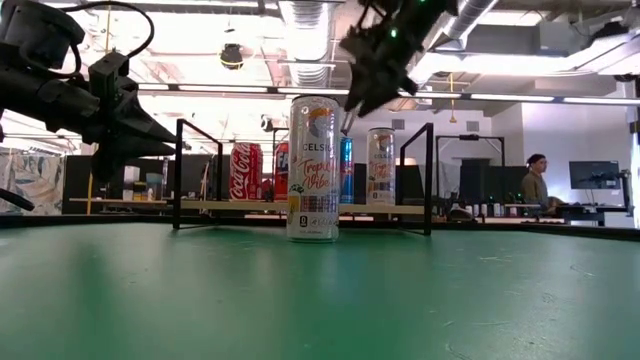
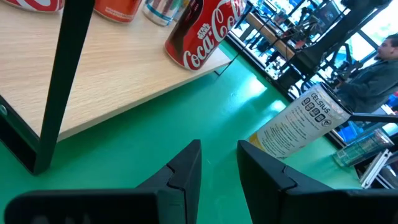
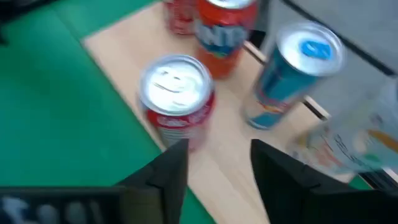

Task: Place canned beverage on shelf
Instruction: Put the red-white soda can on the shelf aligned with the other red-white soda can

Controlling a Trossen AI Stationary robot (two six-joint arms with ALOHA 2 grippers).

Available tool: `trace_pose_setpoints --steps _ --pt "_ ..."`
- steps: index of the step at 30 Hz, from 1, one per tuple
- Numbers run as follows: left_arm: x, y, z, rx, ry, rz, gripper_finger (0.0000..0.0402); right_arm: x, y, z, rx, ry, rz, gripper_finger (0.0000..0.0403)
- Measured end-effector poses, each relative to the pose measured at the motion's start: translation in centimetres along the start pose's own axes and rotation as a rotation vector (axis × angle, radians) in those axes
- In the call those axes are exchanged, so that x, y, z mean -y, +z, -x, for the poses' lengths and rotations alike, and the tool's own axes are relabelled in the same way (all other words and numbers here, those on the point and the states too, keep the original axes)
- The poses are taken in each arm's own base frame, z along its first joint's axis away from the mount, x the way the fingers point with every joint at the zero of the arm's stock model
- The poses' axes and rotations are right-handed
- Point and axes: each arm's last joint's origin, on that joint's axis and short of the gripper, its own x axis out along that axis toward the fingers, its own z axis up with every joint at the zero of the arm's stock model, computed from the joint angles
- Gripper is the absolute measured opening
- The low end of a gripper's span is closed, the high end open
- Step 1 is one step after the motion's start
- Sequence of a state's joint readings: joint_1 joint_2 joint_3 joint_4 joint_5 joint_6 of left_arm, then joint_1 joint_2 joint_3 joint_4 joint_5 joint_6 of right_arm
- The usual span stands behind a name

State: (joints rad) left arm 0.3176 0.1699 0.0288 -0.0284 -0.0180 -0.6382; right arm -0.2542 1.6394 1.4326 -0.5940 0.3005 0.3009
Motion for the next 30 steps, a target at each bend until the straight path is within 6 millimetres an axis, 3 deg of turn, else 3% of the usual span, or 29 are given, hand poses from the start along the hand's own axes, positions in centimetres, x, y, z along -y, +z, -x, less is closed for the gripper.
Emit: trace_pose_setpoints --steps 5,9,16,23,30 --pt "0.0 0.0 0.0 0.009 0.011 -0.069 0.0088 -0.8 -0.8 -1.3 -0.001 -0.062 -0.026 0.0099" --pt "0.0 0.0 0.0 0.009 0.011 -0.072 0.0088 -1.2 -1.5 -3.8 -0.033 -0.073 -0.037 0.0017" --pt "0.0 0.0 0.0 -0.004 -0.005 -0.060 0.0088 -1.6 -2.0 -6.2 -0.031 -0.102 -0.103 0.0021" --pt "0.0 0.0 0.0 -0.006 -0.008 -0.059 0.0088 -2.4 -0.8 -6.2 0.083 -0.026 -0.104 0.0015" --pt "0.0 0.0 0.0 -0.006 -0.008 -0.059 0.0088 -2.0 -0.8 -6.3 0.076 -0.023 -0.117 0.0015"
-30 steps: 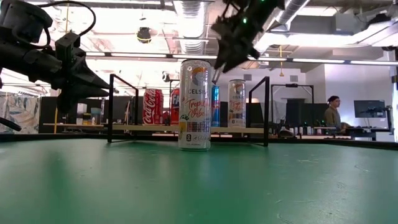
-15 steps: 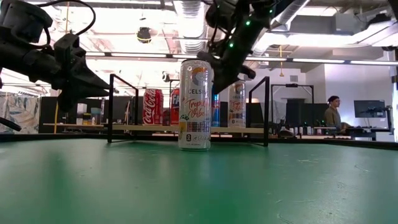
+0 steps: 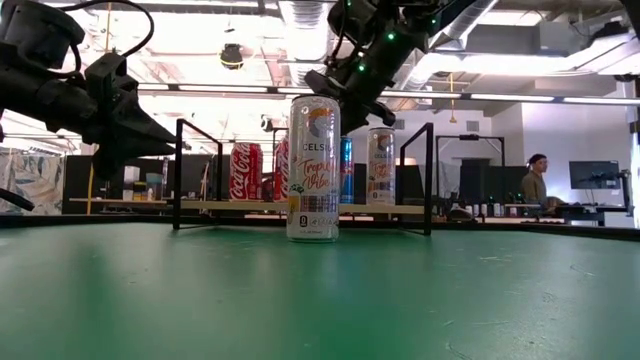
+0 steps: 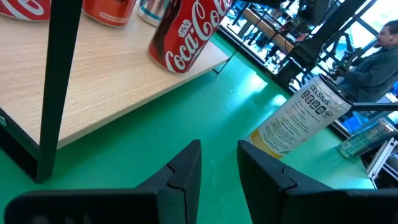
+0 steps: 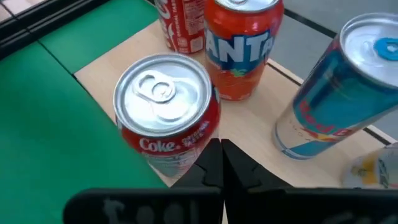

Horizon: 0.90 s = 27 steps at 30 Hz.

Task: Place canned beverage on shelf
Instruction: Put the red-white soda can on the shelf aligned with the other red-white soda can

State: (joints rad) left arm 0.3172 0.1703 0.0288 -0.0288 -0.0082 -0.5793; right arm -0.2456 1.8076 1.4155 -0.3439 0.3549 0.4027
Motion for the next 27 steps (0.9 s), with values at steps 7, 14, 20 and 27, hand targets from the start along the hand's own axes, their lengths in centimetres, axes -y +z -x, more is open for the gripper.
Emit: trace_pose_setpoints --steps 7,14,20,27 --pt "0.0 0.0 0.0 0.000 -0.001 -0.035 0.0088 -0.2 -0.3 -1.5 0.001 0.040 0.008 0.0015" --pt "0.1 0.0 0.0 -0.013 -0.027 -0.047 0.0088 -1.0 -1.1 -3.4 -0.001 0.094 0.021 0.0015" --pt "0.1 0.0 0.0 -0.018 -0.043 -0.060 0.0088 -1.2 -0.3 -3.3 0.079 0.122 0.059 0.0015" --pt "0.4 0.1 0.1 -0.040 -0.089 -0.102 0.0060 -0.5 -0.5 -3.0 0.029 0.069 0.056 0.0015"
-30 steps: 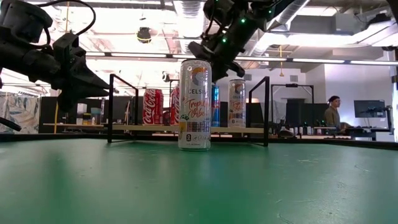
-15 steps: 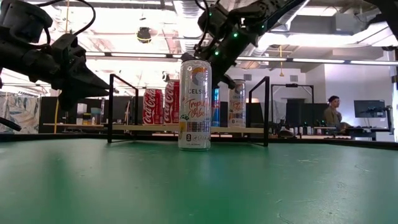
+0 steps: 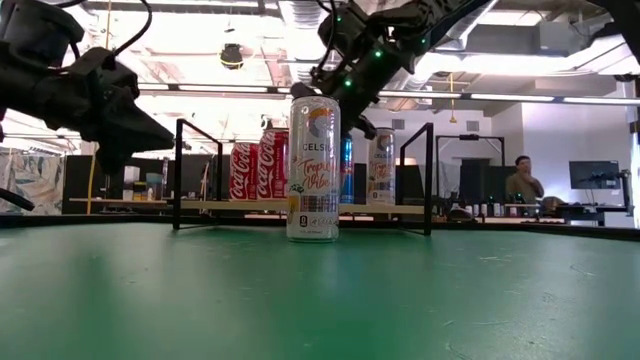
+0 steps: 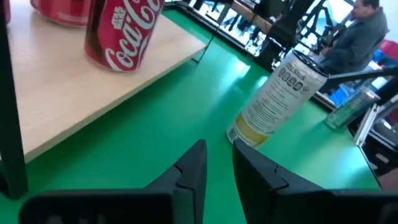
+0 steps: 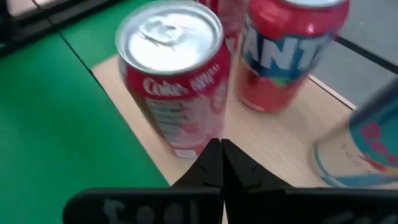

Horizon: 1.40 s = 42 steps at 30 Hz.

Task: Place canned beverage on shelf
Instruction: Put the red-white soda can on the shelf aligned with the other red-white soda can

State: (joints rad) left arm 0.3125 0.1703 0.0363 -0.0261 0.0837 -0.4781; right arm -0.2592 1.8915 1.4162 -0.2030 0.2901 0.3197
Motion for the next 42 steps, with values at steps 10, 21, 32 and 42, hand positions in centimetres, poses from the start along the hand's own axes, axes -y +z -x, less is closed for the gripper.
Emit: trace_pose_setpoints --steps 10,21,32,42 --pt "1.1 1.3 0.5 0.016 0.017 -0.130 0.0002 0.0 0.4 -0.5 0.054 0.012 -0.021 0.0015" --pt "3.1 4.4 -0.2 -0.041 0.108 -0.312 0.0000 0.1 1.1 -0.5 0.112 0.025 -0.037 0.0015" --pt "5.7 9.1 -4.2 -0.114 0.206 -0.551 0.0001 0.4 2.7 4.9 0.102 -0.022 0.057 0.0025" --pt "5.7 13.3 -9.4 -0.079 0.340 -0.687 0.0132 1.9 4.1 11.8 0.092 -0.019 0.102 0.0025"
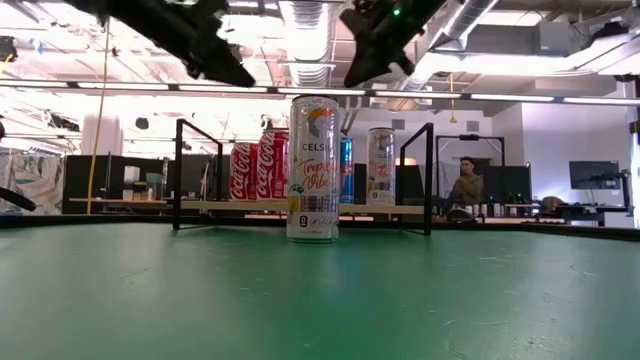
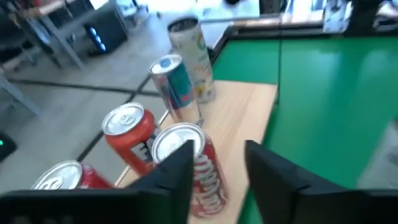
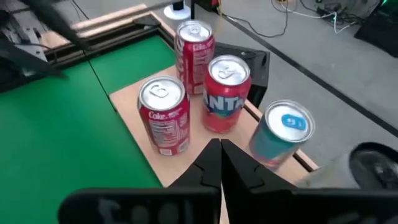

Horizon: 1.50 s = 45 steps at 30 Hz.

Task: Place canned beverage on shelf
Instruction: Put the red-white soda can on the shelf aligned with the other red-white soda can

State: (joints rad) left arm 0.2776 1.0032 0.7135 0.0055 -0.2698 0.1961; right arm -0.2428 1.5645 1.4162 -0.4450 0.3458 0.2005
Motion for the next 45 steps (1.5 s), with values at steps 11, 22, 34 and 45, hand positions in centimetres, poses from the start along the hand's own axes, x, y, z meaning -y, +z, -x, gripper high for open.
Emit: trace_pose_setpoints --steps 11,22,34,45 --pt "-1.8 1.4 -5.8 -0.096 0.004 0.065 0.0335 0.7 -0.5 1.7 -0.083 -0.009 0.058 0.0023" --pt "-2.2 -0.6 -8.3 -0.182 0.036 0.147 0.0374 0.9 -0.5 1.7 -0.087 -0.006 0.129 0.0020" --pt "-1.7 -2.4 -10.2 -0.257 0.065 0.177 0.0374 1.2 -0.4 1.5 -0.086 0.053 0.117 0.0020" --pt "-1.7 -2.6 -10.2 -0.273 0.089 0.234 0.0351 1.2 -0.3 1.5 -0.085 0.053 0.114 0.0024"
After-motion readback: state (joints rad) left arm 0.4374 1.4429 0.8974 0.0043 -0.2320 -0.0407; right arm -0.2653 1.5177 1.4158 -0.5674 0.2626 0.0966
